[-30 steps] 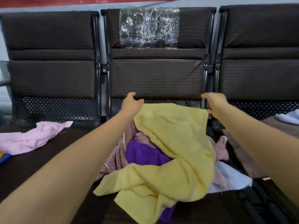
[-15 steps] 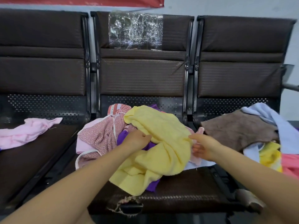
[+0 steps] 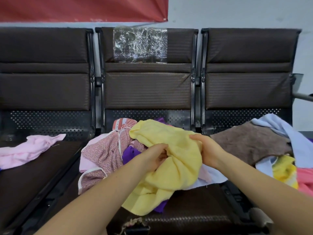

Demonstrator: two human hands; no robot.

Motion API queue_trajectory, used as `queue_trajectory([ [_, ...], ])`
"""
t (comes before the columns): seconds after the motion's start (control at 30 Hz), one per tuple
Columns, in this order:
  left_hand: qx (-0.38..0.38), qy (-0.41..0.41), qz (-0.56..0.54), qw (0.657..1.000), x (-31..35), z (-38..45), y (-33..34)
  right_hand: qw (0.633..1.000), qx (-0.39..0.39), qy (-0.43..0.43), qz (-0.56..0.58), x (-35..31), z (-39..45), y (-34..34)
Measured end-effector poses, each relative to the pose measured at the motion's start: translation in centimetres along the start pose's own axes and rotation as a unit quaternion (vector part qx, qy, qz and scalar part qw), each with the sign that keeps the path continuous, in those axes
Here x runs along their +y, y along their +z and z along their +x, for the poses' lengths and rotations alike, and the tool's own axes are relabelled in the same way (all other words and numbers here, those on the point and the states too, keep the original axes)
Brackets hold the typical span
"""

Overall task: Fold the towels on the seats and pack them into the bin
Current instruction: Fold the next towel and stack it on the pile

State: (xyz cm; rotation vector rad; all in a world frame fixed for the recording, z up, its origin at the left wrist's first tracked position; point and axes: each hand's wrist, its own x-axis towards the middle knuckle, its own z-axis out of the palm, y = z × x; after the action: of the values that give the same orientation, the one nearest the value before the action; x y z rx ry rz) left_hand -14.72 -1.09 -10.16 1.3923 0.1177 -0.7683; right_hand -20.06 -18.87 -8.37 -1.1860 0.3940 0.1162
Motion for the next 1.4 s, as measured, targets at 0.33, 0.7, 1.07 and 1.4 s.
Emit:
queue_trajectory([
  [0.33,-0.103,0.009,-0.119,0.988,-0.2,0.4,-0.1,0.999,0.014,-0.024,0.016,-0.5,1.6,-1.3],
  [0.7,0.000,0.187,0.056,0.981,3.4,-1.2,-2.8,0.966,-0.172,-0.006,-0.193,-1.4,0.8,-2.8],
  [1.07,0.187,0.293,0.206,0.915,7.4,-3.4,-9.7,0.988,-0.030,-0.116,0.101,-5.3,-0.3,-1.4],
  [1.4,0.191,0.158,0.223,0.943,1.7,-1.7,-12.0,0.992,0.070,0.022,-0.104,0.9,1.4,-3.2],
])
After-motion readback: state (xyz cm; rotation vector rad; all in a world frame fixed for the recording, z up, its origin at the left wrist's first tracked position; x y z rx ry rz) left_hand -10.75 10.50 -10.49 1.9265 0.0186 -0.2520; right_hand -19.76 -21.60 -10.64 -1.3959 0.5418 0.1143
